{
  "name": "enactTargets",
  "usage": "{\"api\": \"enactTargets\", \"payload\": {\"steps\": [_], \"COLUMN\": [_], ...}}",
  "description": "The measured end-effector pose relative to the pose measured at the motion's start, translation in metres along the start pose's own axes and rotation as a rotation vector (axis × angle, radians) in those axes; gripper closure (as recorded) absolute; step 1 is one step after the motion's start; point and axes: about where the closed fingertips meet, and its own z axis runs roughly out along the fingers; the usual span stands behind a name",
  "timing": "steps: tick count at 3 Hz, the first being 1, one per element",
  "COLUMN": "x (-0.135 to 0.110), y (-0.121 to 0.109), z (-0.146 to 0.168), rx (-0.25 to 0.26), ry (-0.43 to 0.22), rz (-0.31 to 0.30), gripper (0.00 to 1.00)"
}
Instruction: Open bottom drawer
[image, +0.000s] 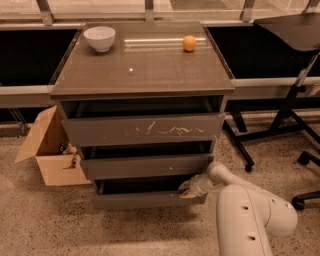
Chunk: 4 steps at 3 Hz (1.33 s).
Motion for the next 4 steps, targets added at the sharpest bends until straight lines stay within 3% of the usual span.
{"api": "enactTargets", "payload": {"steps": [2,3,4], "x": [0.0000,0.0000,0.0000], "y": [0.0000,0.0001,0.0001], "z": [0.0001,0.0001,0.0001], "rx": [0.000,0.000,0.000], "ry": [0.000,0.000,0.000], "rz": [0.000,0.000,0.000], "gripper": [0.16,0.00,0.00]}}
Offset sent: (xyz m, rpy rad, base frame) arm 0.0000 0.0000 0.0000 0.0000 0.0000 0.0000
